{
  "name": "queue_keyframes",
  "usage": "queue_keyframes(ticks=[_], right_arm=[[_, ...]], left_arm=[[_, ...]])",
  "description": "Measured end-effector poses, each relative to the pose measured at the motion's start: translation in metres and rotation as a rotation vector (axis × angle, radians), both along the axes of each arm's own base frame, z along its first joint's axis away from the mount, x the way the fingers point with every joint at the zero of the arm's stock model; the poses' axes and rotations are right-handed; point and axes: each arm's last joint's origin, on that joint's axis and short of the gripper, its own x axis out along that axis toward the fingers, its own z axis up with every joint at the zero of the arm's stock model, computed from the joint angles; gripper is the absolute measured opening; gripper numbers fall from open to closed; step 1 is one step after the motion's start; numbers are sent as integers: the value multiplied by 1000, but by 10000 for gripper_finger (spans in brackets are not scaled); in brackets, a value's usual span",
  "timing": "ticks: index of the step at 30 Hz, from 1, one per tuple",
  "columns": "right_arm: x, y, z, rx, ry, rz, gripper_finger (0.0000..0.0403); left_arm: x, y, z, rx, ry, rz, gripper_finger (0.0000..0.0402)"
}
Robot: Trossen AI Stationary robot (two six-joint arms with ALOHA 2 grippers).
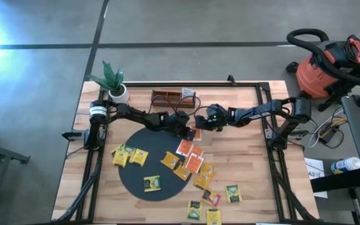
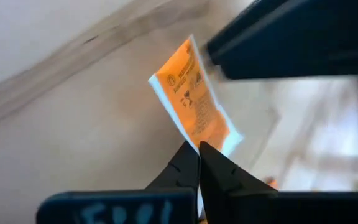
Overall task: Pick & Place Tea
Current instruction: Put the white tea bag into the right section of the wooden organizer
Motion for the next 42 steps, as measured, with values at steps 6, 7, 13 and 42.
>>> queue_keyframes(ticks=[6, 7, 13, 42], right_arm=[[-4, -1, 26, -59, -84, 18, 118], [-5, -2, 30, -68, -99, 20, 118], [-14, -5, 58, -98, -190, 2, 118], [2, -31, 108, 242, -592, 465, 118]], left_arm=[[-6, -4, 14, 117, 30, -9, 1], [-8, -5, 20, 155, 35, -11, 1], [-26, -25, 73, 527, 51, -77, 0], [-89, -143, 165, 2195, 774, -951, 0]])
